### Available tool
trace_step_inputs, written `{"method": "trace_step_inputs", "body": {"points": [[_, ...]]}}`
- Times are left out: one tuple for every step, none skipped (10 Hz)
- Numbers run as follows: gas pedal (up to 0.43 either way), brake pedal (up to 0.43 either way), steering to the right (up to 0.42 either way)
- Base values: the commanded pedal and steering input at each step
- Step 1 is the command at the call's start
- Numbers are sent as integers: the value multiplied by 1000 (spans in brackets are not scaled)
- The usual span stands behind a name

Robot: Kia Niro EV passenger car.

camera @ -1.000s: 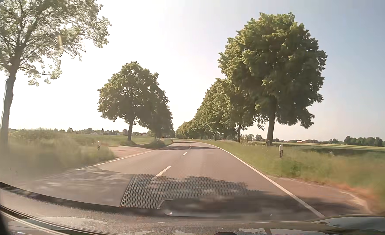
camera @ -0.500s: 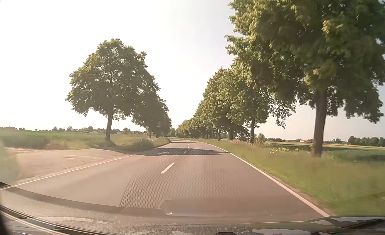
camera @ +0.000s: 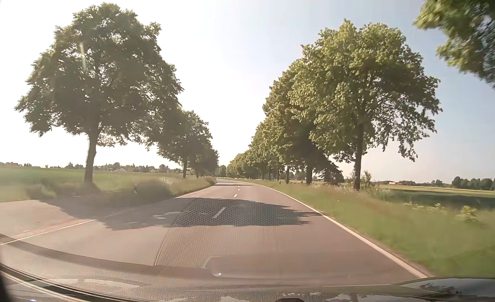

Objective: Follow the waypoints while adhering to traffic rules and regulations

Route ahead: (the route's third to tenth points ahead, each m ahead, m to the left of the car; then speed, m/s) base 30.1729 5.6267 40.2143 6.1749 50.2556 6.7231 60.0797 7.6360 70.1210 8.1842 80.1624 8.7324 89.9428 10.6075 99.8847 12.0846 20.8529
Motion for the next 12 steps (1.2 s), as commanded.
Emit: {"method": "trace_step_inputs", "body": {"points": [[220, 0, -2], [220, 0, -2], [220, 0, -2], [220, 0, -3], [220, 0, -2], [220, 0, -3], [220, 0, -5], [220, 0, -8], [220, 0, -9], [220, 0, -11], [220, 0, -13], [220, 0, -14]]}}
